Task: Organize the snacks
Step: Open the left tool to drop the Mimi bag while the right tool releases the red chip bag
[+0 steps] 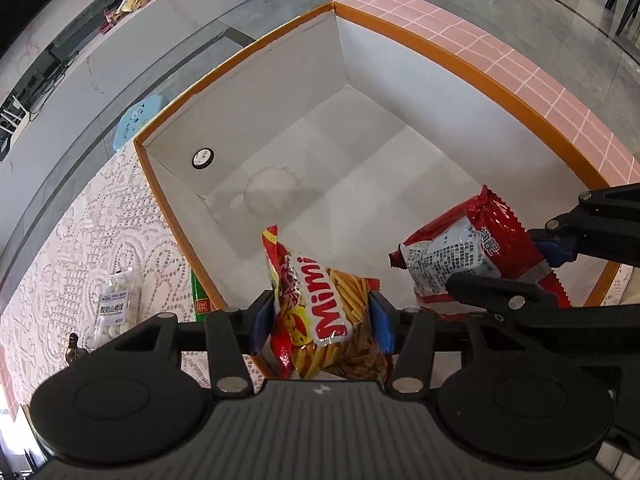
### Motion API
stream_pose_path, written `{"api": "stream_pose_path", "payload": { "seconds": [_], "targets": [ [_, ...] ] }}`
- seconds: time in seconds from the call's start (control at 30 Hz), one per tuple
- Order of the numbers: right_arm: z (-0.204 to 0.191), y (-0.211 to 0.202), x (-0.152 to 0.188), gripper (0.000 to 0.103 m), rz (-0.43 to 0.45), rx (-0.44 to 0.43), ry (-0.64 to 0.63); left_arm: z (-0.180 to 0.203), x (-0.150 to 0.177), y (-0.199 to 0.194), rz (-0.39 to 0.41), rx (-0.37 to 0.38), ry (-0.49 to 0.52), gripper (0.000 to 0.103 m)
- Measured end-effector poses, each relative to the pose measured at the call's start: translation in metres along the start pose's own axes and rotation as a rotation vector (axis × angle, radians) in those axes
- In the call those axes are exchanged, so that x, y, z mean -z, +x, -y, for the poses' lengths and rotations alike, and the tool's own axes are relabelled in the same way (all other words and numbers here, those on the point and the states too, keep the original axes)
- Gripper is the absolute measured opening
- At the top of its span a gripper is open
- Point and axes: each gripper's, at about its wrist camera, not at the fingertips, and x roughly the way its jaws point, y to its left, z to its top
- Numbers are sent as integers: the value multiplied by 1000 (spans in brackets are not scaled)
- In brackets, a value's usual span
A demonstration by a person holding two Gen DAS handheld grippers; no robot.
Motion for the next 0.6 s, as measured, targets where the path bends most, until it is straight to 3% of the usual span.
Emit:
{"api": "stream_pose_path", "payload": {
  "seconds": [0.13,0.2,0.37,0.6],
  "targets": [
    [2,0,3,23,-1,1,7,-1,2,-1,16,1,6,65],
    [2,0,2,23,-4,1,16,0,3,-6,45,-27,12,73],
    [3,2,0,23,-14,1,23,-1,8,-25,127,-58,22,75],
    [-5,8,-5,23,-47,7,12,-20,18,-53,209,-60,-81,76]
  ]
}}
